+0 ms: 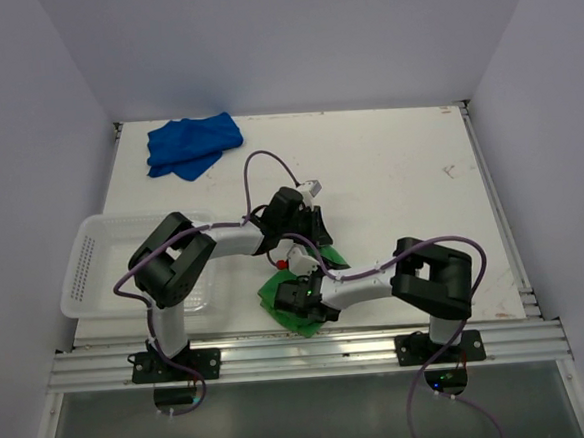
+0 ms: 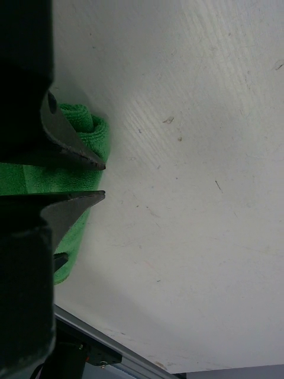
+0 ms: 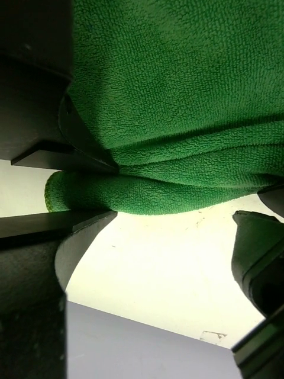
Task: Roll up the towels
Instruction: Roll the towel
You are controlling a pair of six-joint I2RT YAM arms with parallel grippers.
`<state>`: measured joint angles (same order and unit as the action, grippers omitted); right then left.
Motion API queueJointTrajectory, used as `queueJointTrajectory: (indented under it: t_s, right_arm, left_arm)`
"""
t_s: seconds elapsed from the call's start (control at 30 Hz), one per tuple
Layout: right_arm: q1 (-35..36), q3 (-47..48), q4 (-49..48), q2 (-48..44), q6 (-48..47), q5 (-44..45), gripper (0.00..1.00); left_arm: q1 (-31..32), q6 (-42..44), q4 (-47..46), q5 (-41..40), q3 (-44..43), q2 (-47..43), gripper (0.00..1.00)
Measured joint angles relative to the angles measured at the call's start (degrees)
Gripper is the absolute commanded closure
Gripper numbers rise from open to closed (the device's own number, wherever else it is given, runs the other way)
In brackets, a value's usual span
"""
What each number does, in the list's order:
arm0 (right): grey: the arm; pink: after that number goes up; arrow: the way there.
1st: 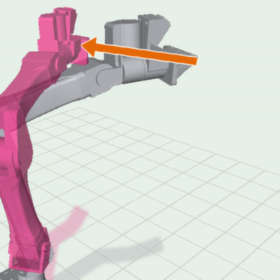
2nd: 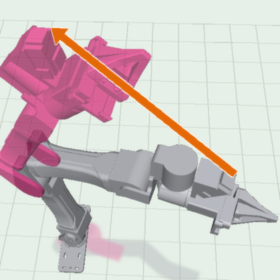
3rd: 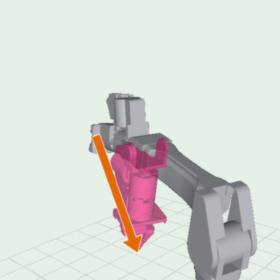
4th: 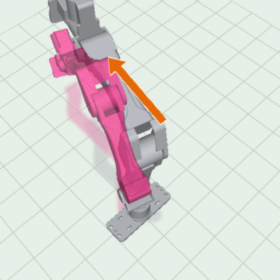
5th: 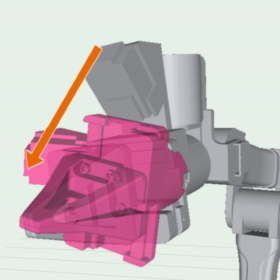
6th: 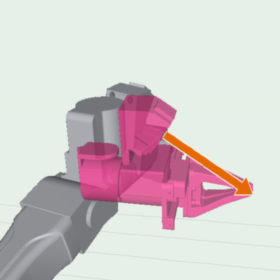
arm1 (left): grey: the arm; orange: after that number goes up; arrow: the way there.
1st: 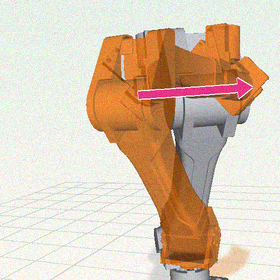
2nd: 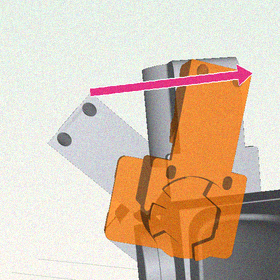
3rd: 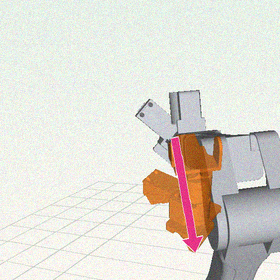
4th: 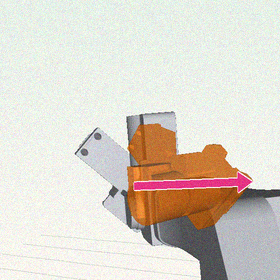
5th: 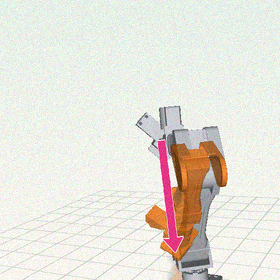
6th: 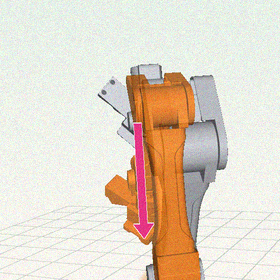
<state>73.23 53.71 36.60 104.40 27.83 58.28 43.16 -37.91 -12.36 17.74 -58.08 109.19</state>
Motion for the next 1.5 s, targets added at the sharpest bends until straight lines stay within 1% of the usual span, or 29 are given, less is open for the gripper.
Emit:
queueJointTrajectory:
  t_s: [0.17, 0.33, 0.43, 0.47, 0.6, 0.67, 0.87, 1.03, 1.23, 1.4, 1.5]
  right_arm:
    - [-0.04, -0.44, -0.11, -0.33, 1.09, -0.39, 0.65]
    - [-0.17, -1.53, -0.20, -1.90, 1.70, -1.14, 0.59]
    - [-1.03, -3.17, -0.17, -4.92, 1.97, -3.21, 0.57]
    - [-1.73, -3.82, -0.72, -6.58, 3.74, -3.80, 0.55]
    - [-4.87, -3.74, -6.10, -16.39, 7.65, -4.48, 0.53]
    - [-5.70, -3.43, -8.33, -19.45, 8.15, -5.29, 0.53]
    - [-6.82, -4.17, -11.93, -21.27, 8.70, -8.66, 0.53]
    - [-10.16, -9.92, -15.34, -29.42, 9.31, -14.91, 0.54]
    - [-19.08, -17.73, -22.23, -39.93, 9.29, -26.51, 0.55]
    - [-27.61, -19.98, -25.51, -40.92, 10.32, -38.60, 0.56]
    - [-31.76, -21.49, -27.69, -39.71, 11.41, -45.62, 0.55]
  left_arm:
    - [0.00, 0.00, -0.07, -0.04, 0.07, -0.02, 0.76]
    - [0.00, 0.00, -0.04, -0.39, 0.44, -0.55, 0.76]
    - [0.00, 0.00, -0.02, -0.90, 0.59, -0.94, 0.76]
    - [0.02, 0.00, -0.28, -1.22, 0.90, -1.07, 0.76]
    - [-0.09, -0.59, -0.92, -1.92, 2.62, -0.92, 0.76]
    - [-0.11, -0.66, -1.29, -1.99, 2.69, -0.92, 0.76]
    - [-0.07, -1.09, -1.77, -2.21, 2.97, -0.92, 0.76]
    - [-0.04, -1.55, -2.27, -2.38, 3.26, -0.92, 0.76]
    - [0.00, -1.53, -2.43, -2.49, 3.30, -0.94, 0.76]
    - [0.13, -1.53, -2.47, -2.71, 3.32, -0.96, 0.76]
    - [0.17, -1.51, -2.47, -2.91, 3.34, -0.98, 0.76]
